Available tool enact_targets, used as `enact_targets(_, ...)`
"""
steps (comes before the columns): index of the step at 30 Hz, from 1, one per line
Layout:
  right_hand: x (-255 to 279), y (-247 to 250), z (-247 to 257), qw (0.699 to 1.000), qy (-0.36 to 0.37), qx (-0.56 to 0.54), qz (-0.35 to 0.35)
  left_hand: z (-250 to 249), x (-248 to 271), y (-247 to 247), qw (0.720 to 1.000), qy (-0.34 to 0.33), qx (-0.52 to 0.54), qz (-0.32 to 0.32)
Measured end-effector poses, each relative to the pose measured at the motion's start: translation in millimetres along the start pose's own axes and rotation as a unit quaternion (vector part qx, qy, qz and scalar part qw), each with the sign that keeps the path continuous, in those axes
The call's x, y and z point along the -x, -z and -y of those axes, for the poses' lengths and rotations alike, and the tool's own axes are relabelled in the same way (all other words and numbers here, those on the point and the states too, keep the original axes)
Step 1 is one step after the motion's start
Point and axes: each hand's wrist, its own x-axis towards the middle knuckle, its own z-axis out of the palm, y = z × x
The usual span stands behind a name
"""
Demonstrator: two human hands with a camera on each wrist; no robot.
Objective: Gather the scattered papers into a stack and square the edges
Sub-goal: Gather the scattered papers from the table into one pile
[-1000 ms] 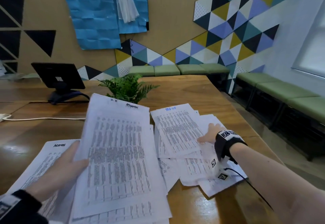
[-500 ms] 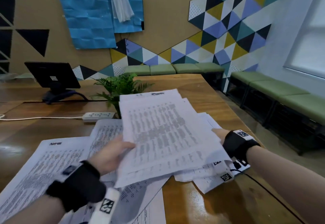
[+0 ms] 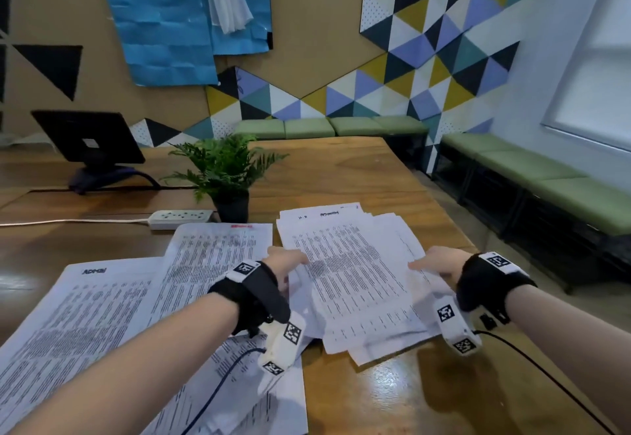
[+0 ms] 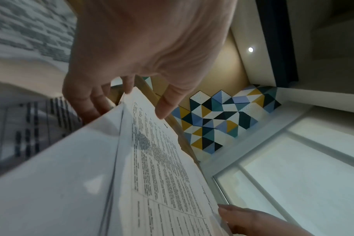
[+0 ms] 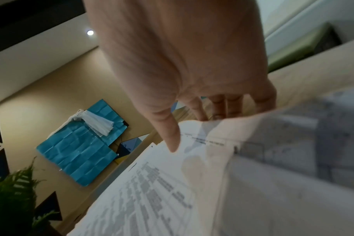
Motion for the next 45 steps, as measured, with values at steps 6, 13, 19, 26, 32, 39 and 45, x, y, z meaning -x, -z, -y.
enact_targets(6,14,-6,10,1.0,-0.013,-0.004,-0.022,-6,14,-20,0.999,-0.005,-0.004,0.046)
enact_targets(13,28,-9,10,0.999,-0.024,-0.041,-0.021,-11,32,-54,0.986,-0.085,-0.14,0.038)
enact_targets(19,39,-11,-2,0.99,-0.043,-0.118,0.062,-3,28,-52,0.968,-0.078,-0.235,0.037)
enact_targets(26,44,-14,-21,0.973,0.003,-0.219,0.08,11,-35,-54,0.993,-0.062,-0.076,0.061)
enact_targets(32,64,-7,-35,0.932,0.052,-0.357,0.02,-6,27,-42,0.99,-0.109,-0.003,0.094)
enact_targets(39,100,2,-7,0.884,0.093,-0.445,0.112,-41,66,-8,0.97,-0.23,0.003,0.074)
enact_targets(45,108,-47,49,0.889,0.069,-0.392,0.227,-38,54,100,0.982,-0.174,-0.069,0.03)
